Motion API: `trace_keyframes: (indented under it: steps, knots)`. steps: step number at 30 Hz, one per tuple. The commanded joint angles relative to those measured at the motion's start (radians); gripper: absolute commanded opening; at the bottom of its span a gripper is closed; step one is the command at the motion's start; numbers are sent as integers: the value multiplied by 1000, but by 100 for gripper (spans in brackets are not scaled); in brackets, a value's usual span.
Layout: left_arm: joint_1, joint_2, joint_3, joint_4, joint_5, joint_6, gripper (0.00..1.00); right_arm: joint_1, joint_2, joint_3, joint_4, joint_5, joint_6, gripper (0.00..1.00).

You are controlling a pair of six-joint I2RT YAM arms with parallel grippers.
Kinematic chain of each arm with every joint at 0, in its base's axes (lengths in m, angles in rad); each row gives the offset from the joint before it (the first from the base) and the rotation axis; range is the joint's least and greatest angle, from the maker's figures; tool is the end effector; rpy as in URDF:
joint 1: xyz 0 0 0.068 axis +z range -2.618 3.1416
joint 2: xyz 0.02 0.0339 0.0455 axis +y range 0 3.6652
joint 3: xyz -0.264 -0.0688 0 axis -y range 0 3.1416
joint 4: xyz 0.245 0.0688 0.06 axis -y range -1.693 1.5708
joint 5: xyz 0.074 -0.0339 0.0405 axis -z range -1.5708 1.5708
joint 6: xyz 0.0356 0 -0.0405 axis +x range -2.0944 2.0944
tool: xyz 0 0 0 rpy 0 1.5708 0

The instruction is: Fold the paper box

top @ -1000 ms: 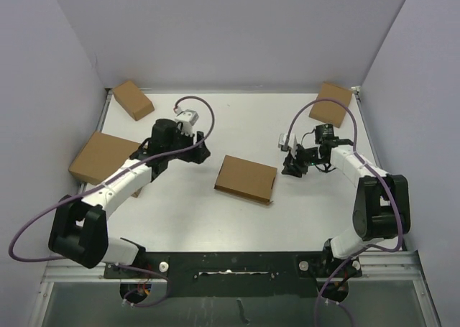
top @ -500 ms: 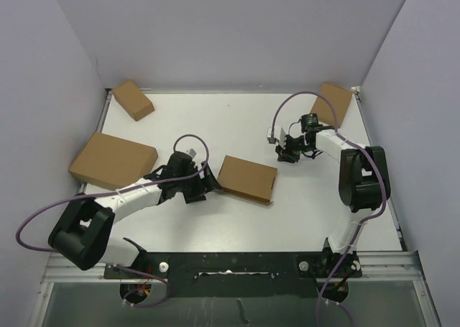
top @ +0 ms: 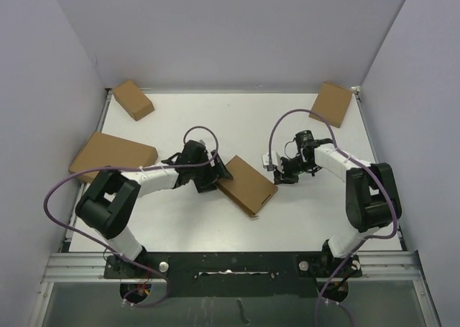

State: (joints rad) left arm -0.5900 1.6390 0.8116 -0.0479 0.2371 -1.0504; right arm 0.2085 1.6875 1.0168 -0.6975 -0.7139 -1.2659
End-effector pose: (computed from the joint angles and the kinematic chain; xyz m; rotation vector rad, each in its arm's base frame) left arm 0.2592 -0.1836 0.1538 -0.4994 2.6385 -0.9291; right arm 0.2889 0.0850 0.1716 -1.7708 1.8077 0.6846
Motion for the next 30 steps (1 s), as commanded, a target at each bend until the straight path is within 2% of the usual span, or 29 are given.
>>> trace_keyframes:
  steps: [1, 7, 11, 14, 17, 20, 22, 24, 28, 30]
  knots:
    - [26, 59, 96, 43, 23, 87, 78, 40, -114, -62, -102, -74, -94, 13]
    - [34, 127, 189, 41, 113, 214, 77, 103, -186, -121, -139, -82, -121, 17]
    - [38, 100, 181, 12, 111, 300, 78, 27, -212, -100, -155, -87, -112, 20]
    - [39, 3, 121, -32, 20, 389, 79, -46, -266, -96, -165, -123, -125, 31]
    - [37, -123, 37, -17, -20, 464, 79, -55, -315, -88, -163, -185, -89, 45]
    - [-16, -258, -73, 86, -18, 561, 77, -38, -321, -73, -134, -287, -32, 55]
    - [-142, -340, -152, 197, -74, 691, 75, -23, -304, -69, -89, -308, -9, 56]
    - [-262, -406, -259, 379, -125, 810, 73, -16, -272, -65, -37, -305, 26, 58]
    - [-420, -467, -508, 784, -146, 1035, 68, -31, -204, -37, 73, -308, 297, 57]
    - [-456, -465, -549, 848, -137, 1092, 64, -42, -193, -42, 142, -280, 468, 57]
